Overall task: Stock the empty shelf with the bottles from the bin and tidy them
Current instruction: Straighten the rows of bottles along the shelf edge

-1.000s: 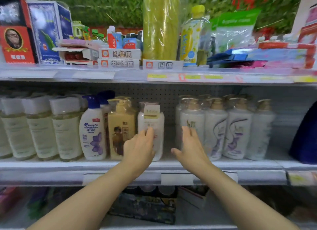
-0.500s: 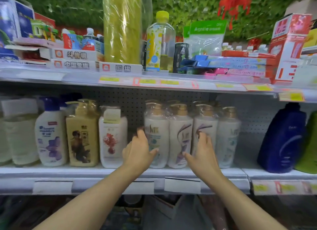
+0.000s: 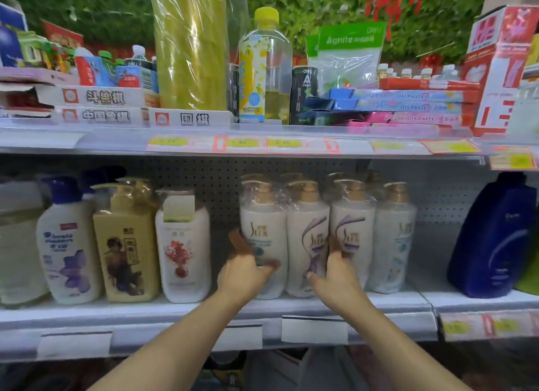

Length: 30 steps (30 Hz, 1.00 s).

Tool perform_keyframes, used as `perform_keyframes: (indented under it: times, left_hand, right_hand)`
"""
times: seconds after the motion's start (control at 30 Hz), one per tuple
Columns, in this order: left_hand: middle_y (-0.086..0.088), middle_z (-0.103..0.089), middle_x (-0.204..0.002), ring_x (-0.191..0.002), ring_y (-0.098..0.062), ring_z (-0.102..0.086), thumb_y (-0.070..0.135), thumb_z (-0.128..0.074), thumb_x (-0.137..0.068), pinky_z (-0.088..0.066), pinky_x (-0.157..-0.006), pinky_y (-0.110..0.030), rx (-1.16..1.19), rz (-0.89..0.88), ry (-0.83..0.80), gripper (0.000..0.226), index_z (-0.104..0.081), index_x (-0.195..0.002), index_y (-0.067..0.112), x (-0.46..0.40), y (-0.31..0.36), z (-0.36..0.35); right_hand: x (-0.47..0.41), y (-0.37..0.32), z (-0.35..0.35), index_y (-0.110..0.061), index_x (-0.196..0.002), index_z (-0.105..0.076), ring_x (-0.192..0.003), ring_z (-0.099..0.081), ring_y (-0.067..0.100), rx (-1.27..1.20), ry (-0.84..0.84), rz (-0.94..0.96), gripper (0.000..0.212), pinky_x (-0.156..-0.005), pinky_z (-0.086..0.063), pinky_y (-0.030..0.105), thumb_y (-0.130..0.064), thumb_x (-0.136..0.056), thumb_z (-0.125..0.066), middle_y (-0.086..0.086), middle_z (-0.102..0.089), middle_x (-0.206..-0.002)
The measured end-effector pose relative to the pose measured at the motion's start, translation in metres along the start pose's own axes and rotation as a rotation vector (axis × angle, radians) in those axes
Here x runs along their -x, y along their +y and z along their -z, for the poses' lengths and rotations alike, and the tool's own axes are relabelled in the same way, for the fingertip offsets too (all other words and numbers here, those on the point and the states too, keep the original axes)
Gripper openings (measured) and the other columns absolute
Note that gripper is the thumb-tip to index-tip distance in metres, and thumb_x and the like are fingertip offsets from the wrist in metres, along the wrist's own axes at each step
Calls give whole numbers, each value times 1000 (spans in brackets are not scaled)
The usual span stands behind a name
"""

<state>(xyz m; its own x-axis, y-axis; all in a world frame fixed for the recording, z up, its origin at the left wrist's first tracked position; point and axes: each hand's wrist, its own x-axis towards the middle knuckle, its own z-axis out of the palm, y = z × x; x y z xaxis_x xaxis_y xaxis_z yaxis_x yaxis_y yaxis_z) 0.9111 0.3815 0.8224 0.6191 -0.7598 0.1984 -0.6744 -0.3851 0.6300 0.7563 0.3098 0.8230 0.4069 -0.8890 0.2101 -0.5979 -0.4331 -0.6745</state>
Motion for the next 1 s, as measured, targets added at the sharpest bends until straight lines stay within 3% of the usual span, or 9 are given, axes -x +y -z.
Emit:
perform_keyframes:
  times: [0.13, 0.27, 0.47, 0.57, 0.63, 0.7, 0.8, 0.87, 1.0]
  left_hand:
    - [-3, -65, -113, -102, -23, -61, 58, -58, -83, -48, -79, -29, -152, -3, 0, 49, -62, -111, 19, -2, -2, -1]
    - [-3, -66, -112, -101, -23, -62, 60, -59, -81, -51, -79, -29, -137, -10, 21, 53, -62, -112, 17, -4, -4, -1]
    - [-7, -65, -112, -104, -28, -60, 60, -63, -79, -47, -80, -30, -88, 20, 43, 60, -60, -116, 14, 1, 2, -8]
    - [-7, -65, -114, -104, -29, -61, 58, -68, -75, -50, -83, -32, 5, 54, 84, 64, -56, -121, 14, 2, 4, -14]
    - [-5, -65, -113, -104, -28, -61, 51, -75, -72, -49, -81, -30, 123, 71, 131, 66, -52, -122, 14, 2, 5, -18]
    - [-2, -63, -109, -103, -28, -61, 42, -80, -70, -50, -81, -30, 219, 72, 184, 68, -45, -121, 14, 5, 9, -20]
    - [-2, -62, -105, -102, -26, -61, 33, -82, -71, -51, -84, -32, 269, 73, 210, 56, -42, -108, 19, 6, 14, -24]
    - [-4, -65, -109, -102, -26, -62, 33, -81, -72, -51, -85, -32, 262, 86, 211, 49, -48, -106, 20, 7, 15, -26]
    - [-4, -66, -110, -104, -28, -62, 41, -80, -69, -53, -87, -40, 186, 119, 243, 68, -44, -120, 14, 11, 18, -25]
  right_hand:
    - [6, 0, 4, -12, -133, -37, -122, -47, 30, 5, 1, 6, 57, -99, -42, 36, -25, -86, -66, 11, -46, -135]
    - [18, 6, 13, -14, -131, -34, -123, -43, 26, -4, 240, 38, 57, -97, -40, 33, -19, -85, -67, 8, -34, -136]
    - [0, 45, 49, -4, -143, -15, -132, -24, 35, -89, 487, -130, 94, -106, -31, 44, -22, -77, -78, 17, -17, -144]
    - [-23, 70, 67, -6, -149, -9, -139, -20, 40, -348, 427, -216, 101, -113, -26, 51, -34, -78, -76, 20, -15, -151]
    - [-34, 84, 74, -12, -148, -20, -133, -37, 37, -531, 337, -223, 96, -107, -36, 55, -49, -75, -72, 17, -31, -148]
    - [-43, 95, 79, -15, -142, -32, -119, -52, 32, -659, 257, -208, 80, -97, -46, 50, -41, -78, -72, 12, -50, -136]
    - [-52, 109, 82, -14, -134, -36, -101, -57, 28, -660, 158, -187, 75, -72, -50, 37, -27, -74, -78, 7, -58, -120]
    - [-55, 114, 82, -14, -132, -37, -95, -55, 27, -619, 115, -187, 75, -68, -47, 35, -27, -72, -80, 7, -56, -114]
    - [-59, 117, 84, -12, -134, -44, -93, -53, 29, -664, 37, -224, 77, -58, -44, 33, -31, -70, -82, 14, -57, -115]
